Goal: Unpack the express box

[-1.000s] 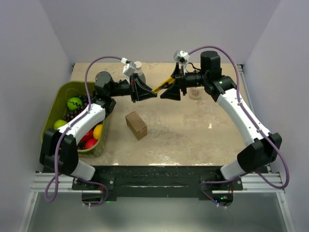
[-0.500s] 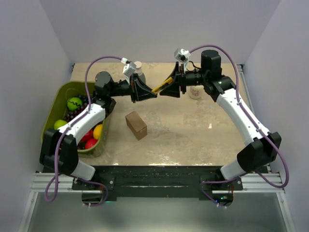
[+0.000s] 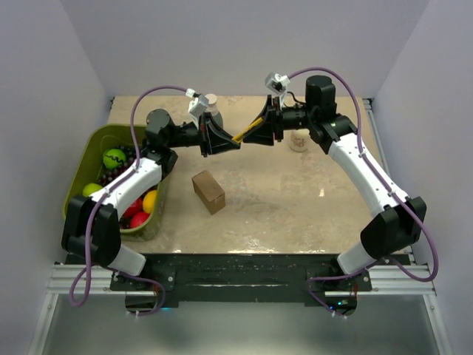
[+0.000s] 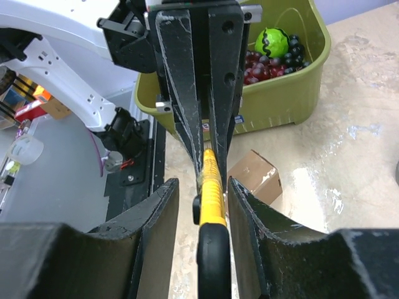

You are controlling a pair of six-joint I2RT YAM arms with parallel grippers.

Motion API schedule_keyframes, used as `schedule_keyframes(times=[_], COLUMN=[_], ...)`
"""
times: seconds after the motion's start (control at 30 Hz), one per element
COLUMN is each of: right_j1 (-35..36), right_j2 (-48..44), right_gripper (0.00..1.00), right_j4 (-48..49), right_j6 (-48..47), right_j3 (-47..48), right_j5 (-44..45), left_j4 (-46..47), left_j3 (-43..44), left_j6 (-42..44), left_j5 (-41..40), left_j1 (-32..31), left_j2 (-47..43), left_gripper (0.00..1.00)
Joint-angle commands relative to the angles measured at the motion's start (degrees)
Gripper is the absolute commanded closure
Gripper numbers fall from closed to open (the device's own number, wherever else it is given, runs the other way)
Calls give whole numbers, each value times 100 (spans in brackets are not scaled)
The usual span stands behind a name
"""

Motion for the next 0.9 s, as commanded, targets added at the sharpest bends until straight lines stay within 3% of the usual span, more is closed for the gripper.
schedule_keyframes(times=[0.0,0.4,0.67,0.7,0.73,0.77,0.8,0.87], right_j1=[39,39,39,30,13,-48,-92,-224], right_j2=[-27,26,44,44,0,-18,-61,-201], right_gripper=[59,67,100,100,100,100,100,100], right_j4=[428,226,217,112,-19,-351,-537,-967], right_j6=[218,60,139,104,-35,-63,-54,-1], right_j3=[173,103,147,190,260,435,533,787], right_j5=[-207,-207,-278,-208,54,405,834,2236], left_j4=[232,293,144,-100,-320,-548,-951,-1374], left_j3=[73,178,170,187,231,257,284,398], left_j6=[-84,-154,-32,143,292,476,818,1397], left_j5=[78,78,25,-140,-264,-413,-623,-809], left_j1=[10,10,1,10,27,54,132,308], left_j2=[51,147,156,139,139,130,112,60], left_gripper=[100,100,100,100,96,84,58,38])
